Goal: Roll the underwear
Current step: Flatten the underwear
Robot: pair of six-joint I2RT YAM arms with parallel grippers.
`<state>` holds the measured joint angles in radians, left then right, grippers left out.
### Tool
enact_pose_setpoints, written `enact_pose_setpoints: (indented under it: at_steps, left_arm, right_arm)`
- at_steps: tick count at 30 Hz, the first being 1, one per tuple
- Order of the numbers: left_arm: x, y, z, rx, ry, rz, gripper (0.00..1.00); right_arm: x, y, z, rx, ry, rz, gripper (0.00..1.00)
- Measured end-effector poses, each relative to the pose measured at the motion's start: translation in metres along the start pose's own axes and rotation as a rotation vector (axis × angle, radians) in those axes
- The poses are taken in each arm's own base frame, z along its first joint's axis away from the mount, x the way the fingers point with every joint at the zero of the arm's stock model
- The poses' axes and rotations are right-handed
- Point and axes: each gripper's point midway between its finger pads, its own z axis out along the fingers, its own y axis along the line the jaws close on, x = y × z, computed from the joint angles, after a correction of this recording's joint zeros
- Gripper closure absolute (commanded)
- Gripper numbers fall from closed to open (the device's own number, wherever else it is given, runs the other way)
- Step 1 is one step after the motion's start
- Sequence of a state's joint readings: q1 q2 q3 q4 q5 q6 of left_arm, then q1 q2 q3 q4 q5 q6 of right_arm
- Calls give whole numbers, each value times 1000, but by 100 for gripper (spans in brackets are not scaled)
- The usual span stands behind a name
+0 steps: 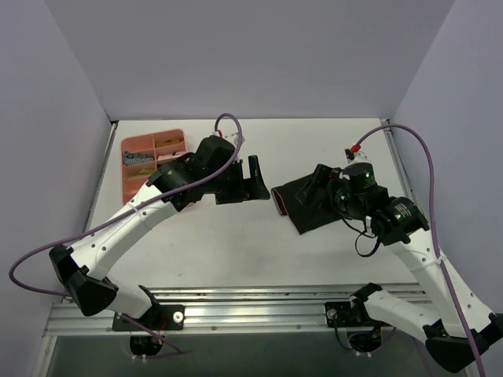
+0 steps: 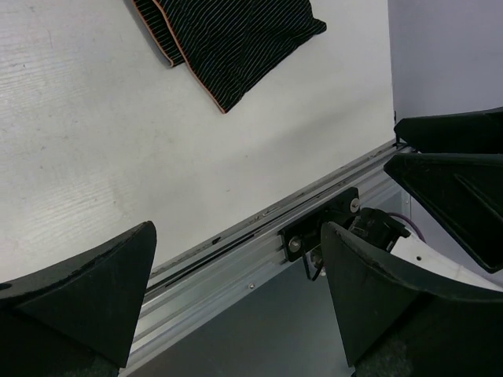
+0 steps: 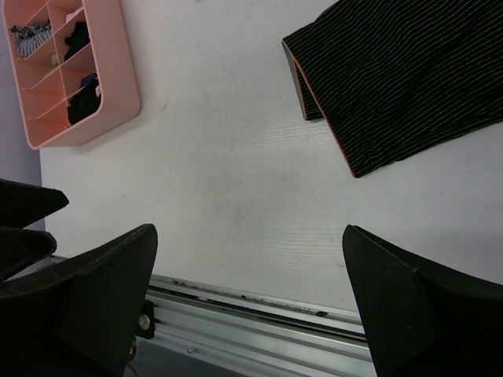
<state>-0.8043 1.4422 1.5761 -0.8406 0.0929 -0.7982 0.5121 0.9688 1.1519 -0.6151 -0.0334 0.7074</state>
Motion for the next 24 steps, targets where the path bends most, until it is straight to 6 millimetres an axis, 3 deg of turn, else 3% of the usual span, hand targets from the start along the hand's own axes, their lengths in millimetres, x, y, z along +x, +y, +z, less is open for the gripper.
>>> enact_pose_setpoints:
  at_steps: [6,11,13,16,17,20,24]
  left_arm:
    - [-5,8,-5,-62,-39,18,6]
    - [-20,-2,-30,22,-157,10,6]
    - [-18,-4,-49,121,-202,-5,4]
    - [-18,11,-66,180,-250,-61,3]
    - [-20,15,-68,183,-259,-76,3]
    - [-20,20,-60,169,-236,-85,3]
    - [-8,33,-34,111,-143,-80,3]
  right_arm:
    - [0,-7,5,44,1,0,0]
    - [-1,-11,12,79,5,-4,2]
    - [-3,-14,16,101,2,-11,5]
    - [-1,-24,31,164,23,-38,16]
    - [3,-28,39,187,44,-51,26]
    - [20,-42,71,254,135,-103,43]
    - [63,-76,107,366,298,-177,48]
